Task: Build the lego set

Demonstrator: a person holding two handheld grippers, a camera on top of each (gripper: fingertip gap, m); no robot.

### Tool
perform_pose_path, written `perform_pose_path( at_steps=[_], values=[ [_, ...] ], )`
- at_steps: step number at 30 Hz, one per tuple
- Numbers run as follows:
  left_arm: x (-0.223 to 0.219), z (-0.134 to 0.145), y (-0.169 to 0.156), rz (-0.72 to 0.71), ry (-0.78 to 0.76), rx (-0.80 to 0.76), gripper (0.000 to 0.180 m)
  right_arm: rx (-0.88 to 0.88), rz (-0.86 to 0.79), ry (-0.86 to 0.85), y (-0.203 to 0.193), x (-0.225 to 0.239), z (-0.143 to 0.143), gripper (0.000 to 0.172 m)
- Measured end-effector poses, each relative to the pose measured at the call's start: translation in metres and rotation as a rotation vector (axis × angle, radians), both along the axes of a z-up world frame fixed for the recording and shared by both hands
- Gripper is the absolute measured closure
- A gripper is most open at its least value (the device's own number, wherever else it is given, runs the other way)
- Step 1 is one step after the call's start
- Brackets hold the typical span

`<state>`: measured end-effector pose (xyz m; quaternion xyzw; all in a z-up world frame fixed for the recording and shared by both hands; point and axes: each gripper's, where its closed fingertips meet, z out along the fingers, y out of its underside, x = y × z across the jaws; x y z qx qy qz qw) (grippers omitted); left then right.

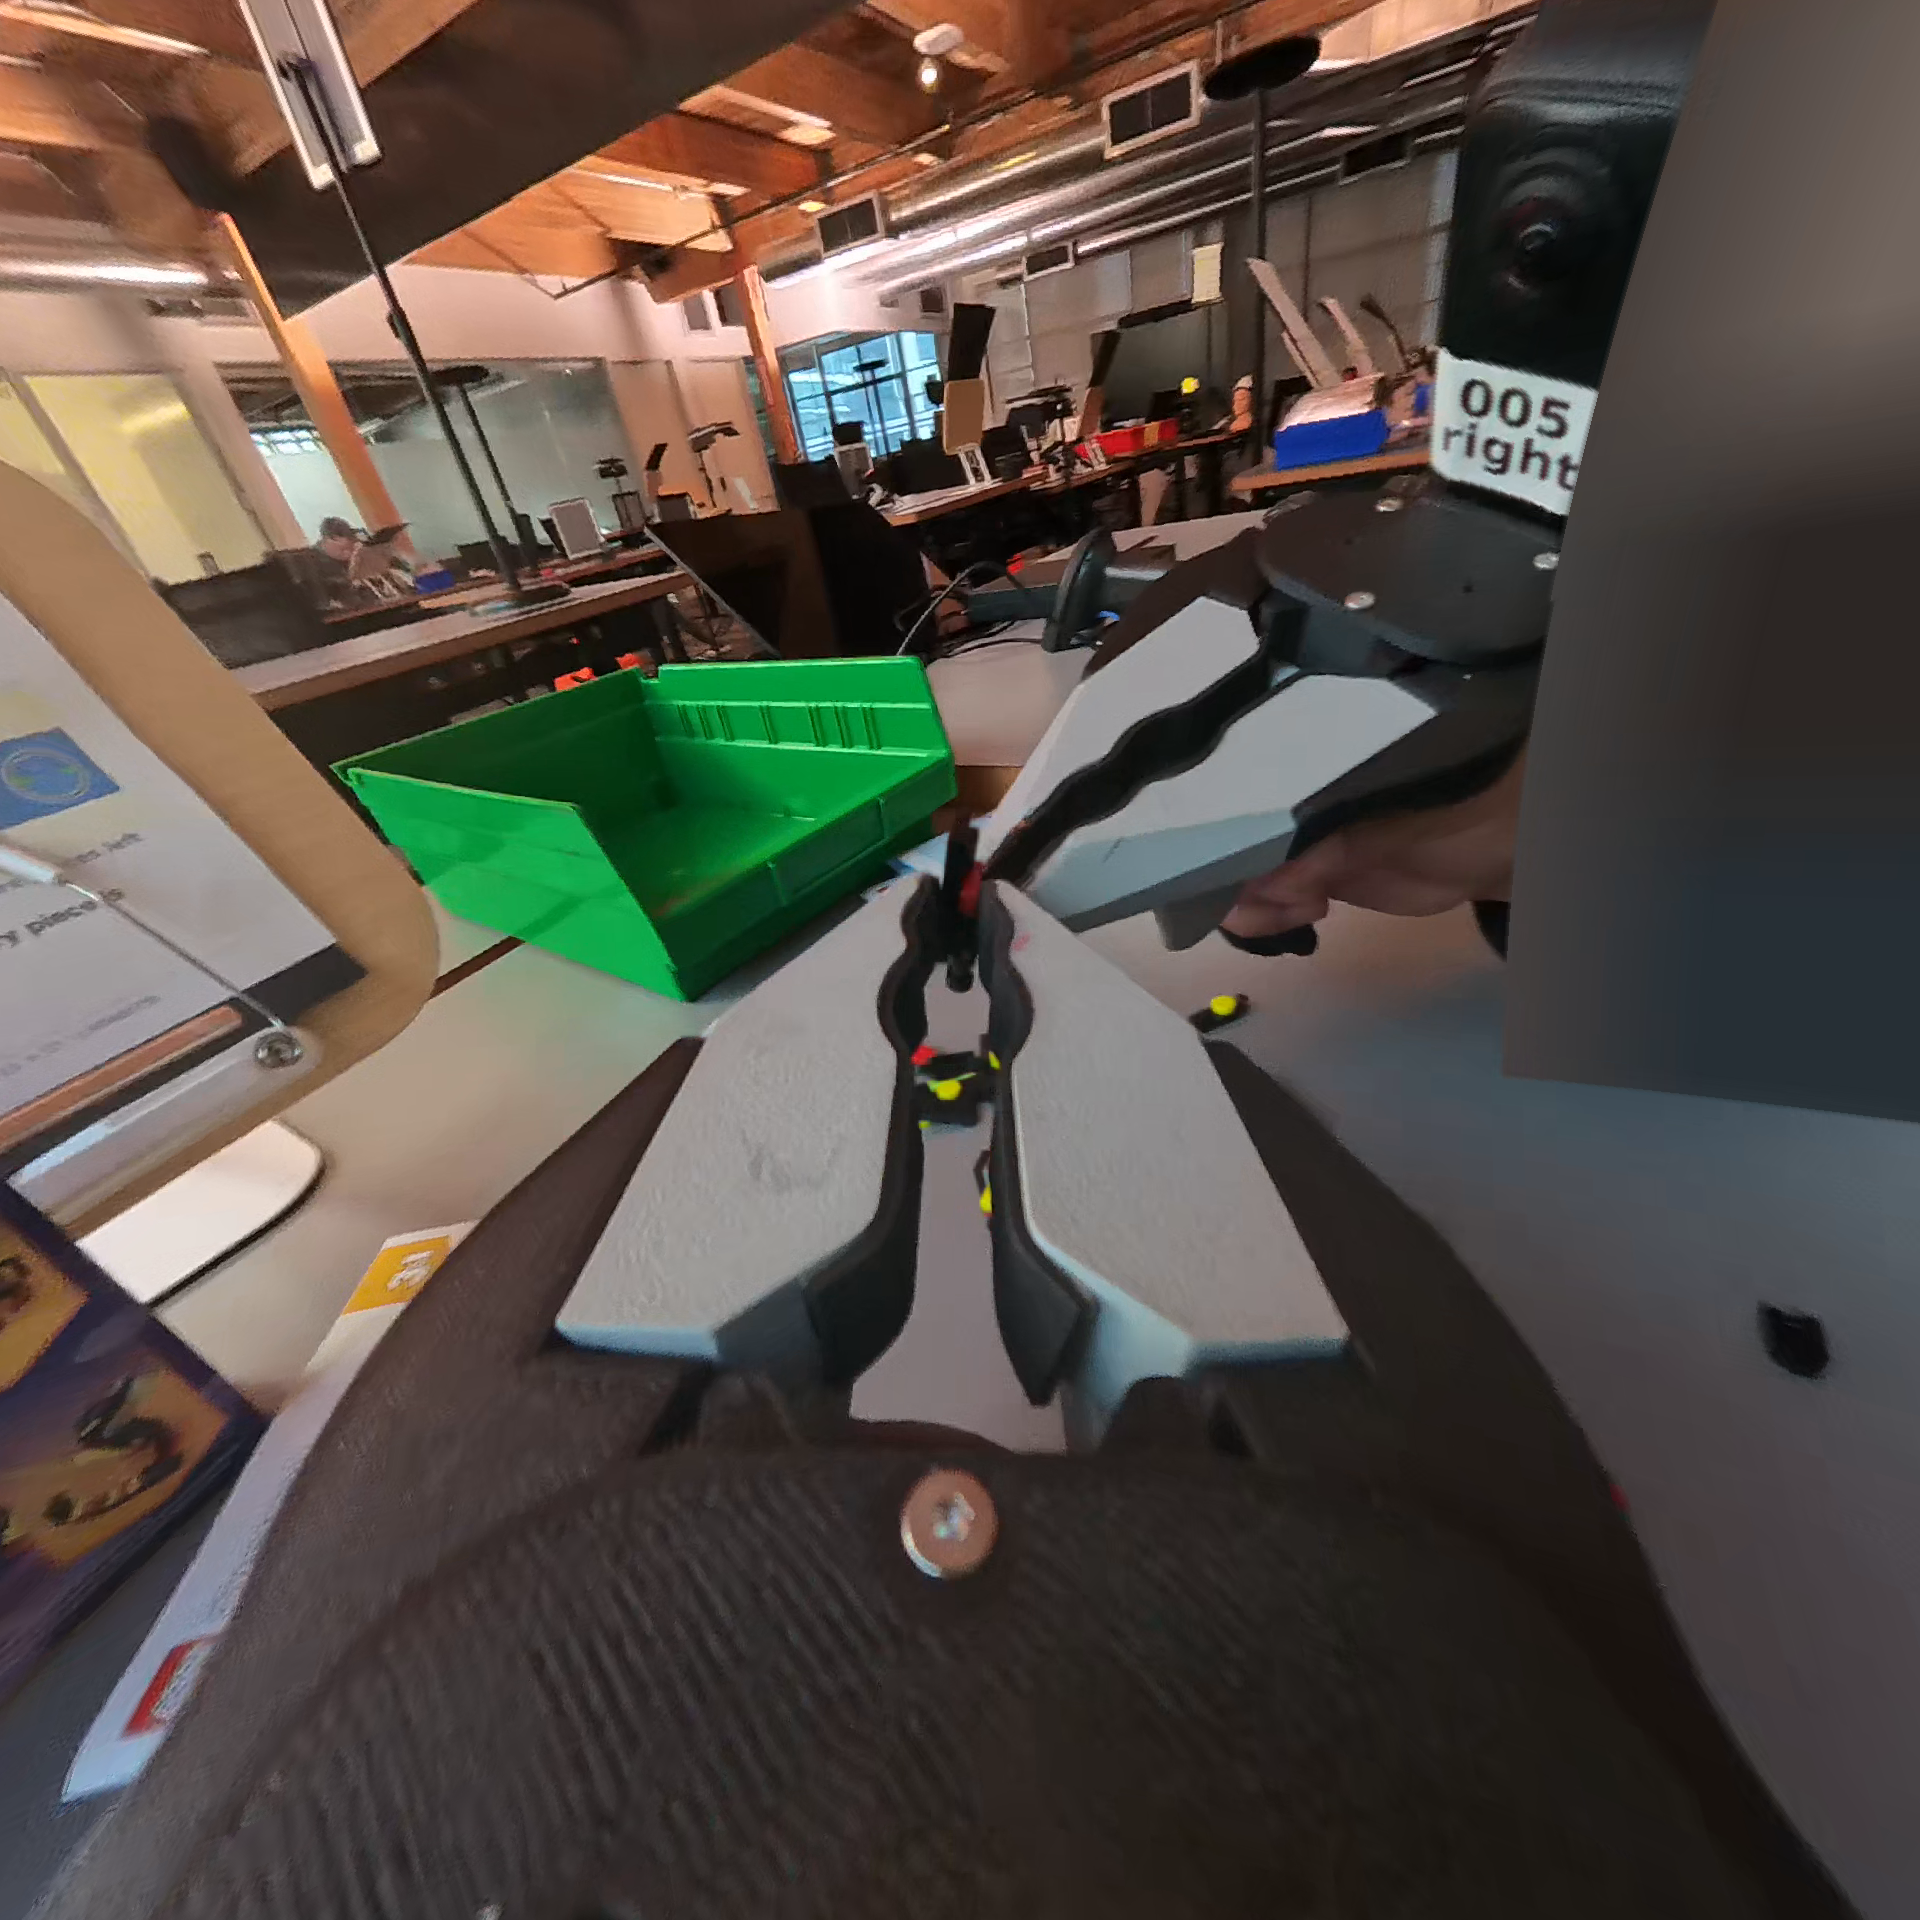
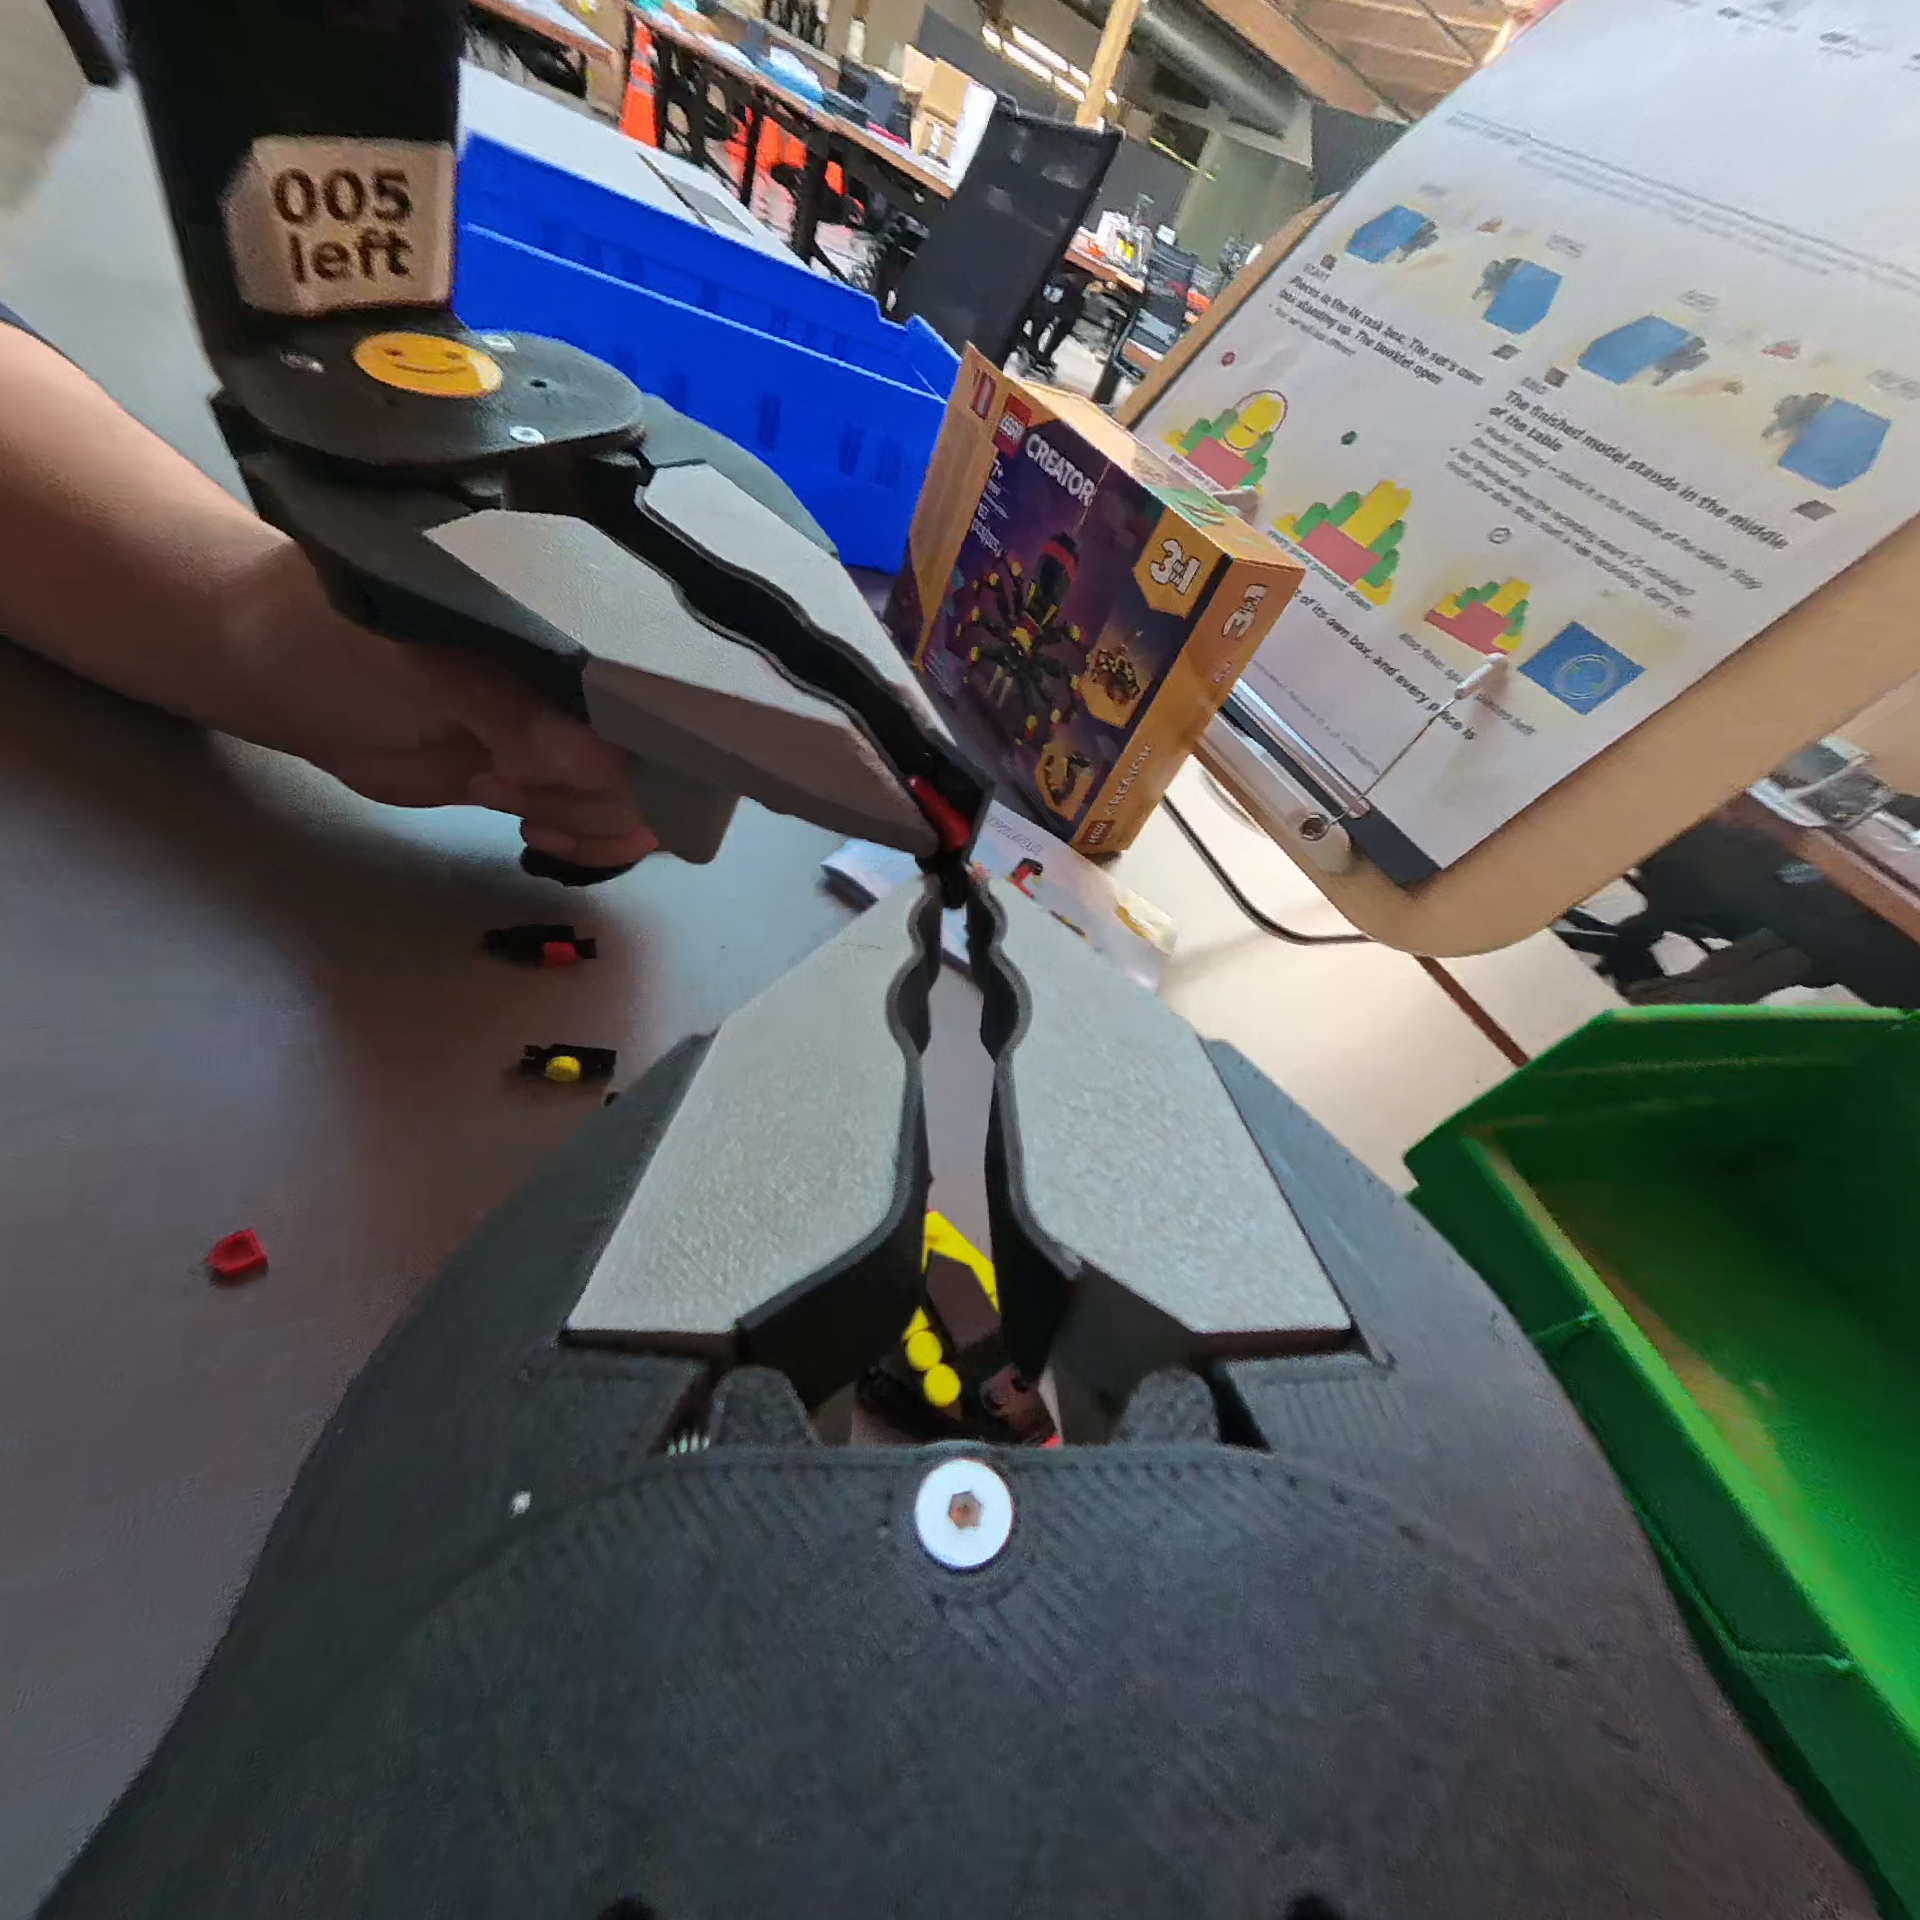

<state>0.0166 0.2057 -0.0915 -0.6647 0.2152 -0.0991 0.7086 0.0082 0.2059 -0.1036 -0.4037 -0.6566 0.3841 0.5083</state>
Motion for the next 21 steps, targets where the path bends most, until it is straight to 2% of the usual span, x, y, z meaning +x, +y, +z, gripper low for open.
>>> perform_pose_path(
  at_steps=[3, 13, 14, 15, 16, 17, 18, 19, 21],
  values=[
    [-0.003, -0.003, 0.003, 0.102, 0.091, 0.017, 0.176, 0.112, -0.07, -0.006, 0.004, -0.003, -0.002, 0.17],
    [-0.005, 0.006, 0.003, 0.226, 0.176, 0.063, 0.176, 0.353, -0.226, 0.046, 0.008, -0.003, 0.012, 0.171],
    [-0.011, 0.007, 0.005, 0.26, 0.163, 0.059, 0.177, 0.345, -0.187, 0.031, 0.002, -0.003, 0.009, 0.17],
    [-0.041, 0.011, 0.011, 0.404, 0.13, 0.049, 0.177, 0.292, -0.079, 0.063, -0.021, -0.002, 0.01, 0.172],
    [-0.069, 0.012, 0.015, 0.446, 0.011, -0.002, 0.177, 0.296, -0.04, 0.054, -0.037, -0.001, 0.008, 0.172],
    [-0.083, 0.014, 0.015, 0.41, -0.113, -0.035, 0.177, 0.417, -0.101, 0.063, -0.036, -0.002, 0.008, 0.171],
    [-0.076, 0.019, 0.011, 0.285, -0.178, -0.027, 0.176, 0.535, -0.174, 0.074, -0.026, -0.004, 0.011, 0.171],
    [-0.064, 0.018, 0.006, 0.177, -0.226, -0.041, 0.177, 0.531, -0.203, 0.063, -0.017, -0.005, 0.01, 0.171],
    [-0.047, 0.003, 0.007, 0.118, -0.181, -0.113, 0.177, 0.31, -0.081, -0.063, -0.013, -0.007, -0.014, 0.171]
  ],
)
